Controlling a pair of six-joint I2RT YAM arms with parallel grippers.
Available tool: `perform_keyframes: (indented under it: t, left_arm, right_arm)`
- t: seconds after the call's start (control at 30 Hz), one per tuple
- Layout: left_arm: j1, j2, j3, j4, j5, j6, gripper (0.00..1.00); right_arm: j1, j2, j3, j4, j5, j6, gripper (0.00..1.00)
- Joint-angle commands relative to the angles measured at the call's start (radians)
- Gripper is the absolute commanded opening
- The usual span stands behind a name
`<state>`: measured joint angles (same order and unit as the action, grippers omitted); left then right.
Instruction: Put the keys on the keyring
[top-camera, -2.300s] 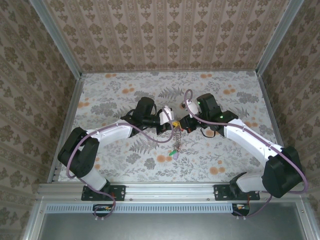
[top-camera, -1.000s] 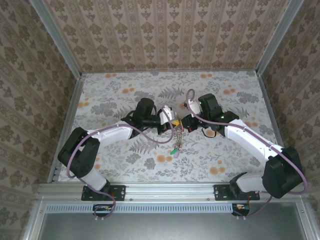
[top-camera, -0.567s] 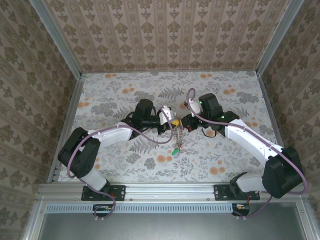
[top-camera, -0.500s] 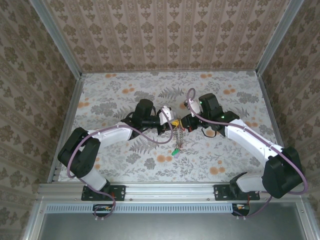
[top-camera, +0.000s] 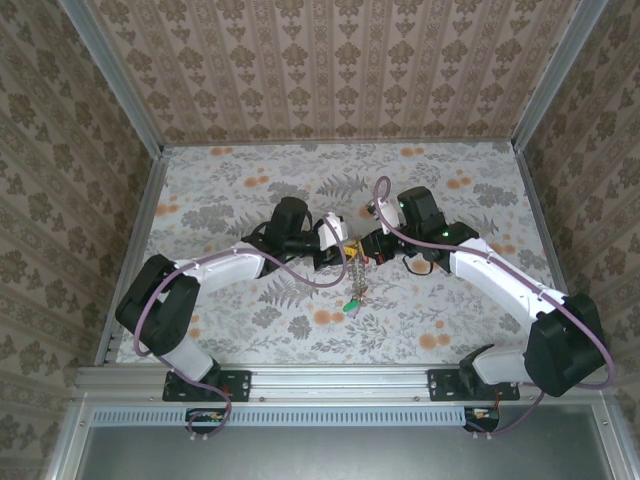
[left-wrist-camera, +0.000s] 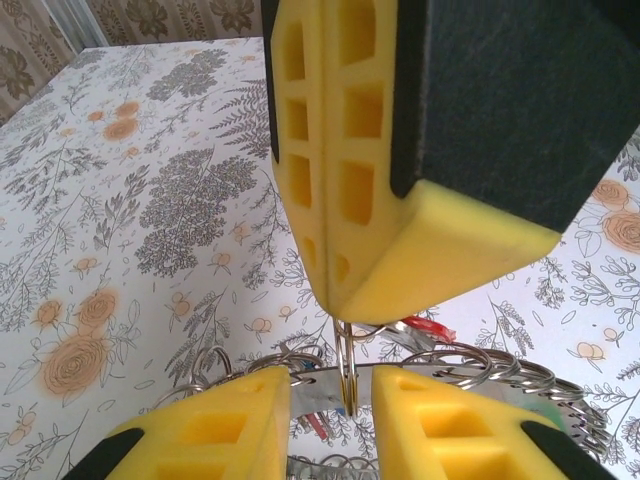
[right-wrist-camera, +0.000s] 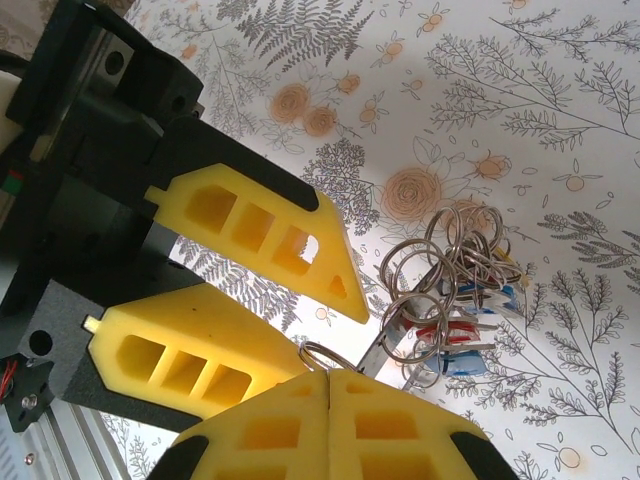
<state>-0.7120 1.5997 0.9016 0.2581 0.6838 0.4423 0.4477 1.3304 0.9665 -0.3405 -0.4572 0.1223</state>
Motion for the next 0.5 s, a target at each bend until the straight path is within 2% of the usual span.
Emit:
perform_keyframes:
  t: [0.0, 0.17, 0.47]
  left_arm:
    - [0.002, -0.009, 0.035, -0.023, 0.008, 0.026, 0.28]
    - [0.003, -0.005, 0.046, -0.037, 0.011, 0.037, 0.29]
    - [-0.005, 0.017, 0.079, -0.100, -0.001, 0.080, 0.23]
  right_arm:
    - [0.005, -0.014, 0.022, 0.006, -0.031, -0.023, 0.00]
    - [0.006, -0.010, 0.028, 0.003, -0.035, -0.023, 0.00]
    - [0.013, -0.003, 0.038, 0.004, -0.043, -0.020, 0.00]
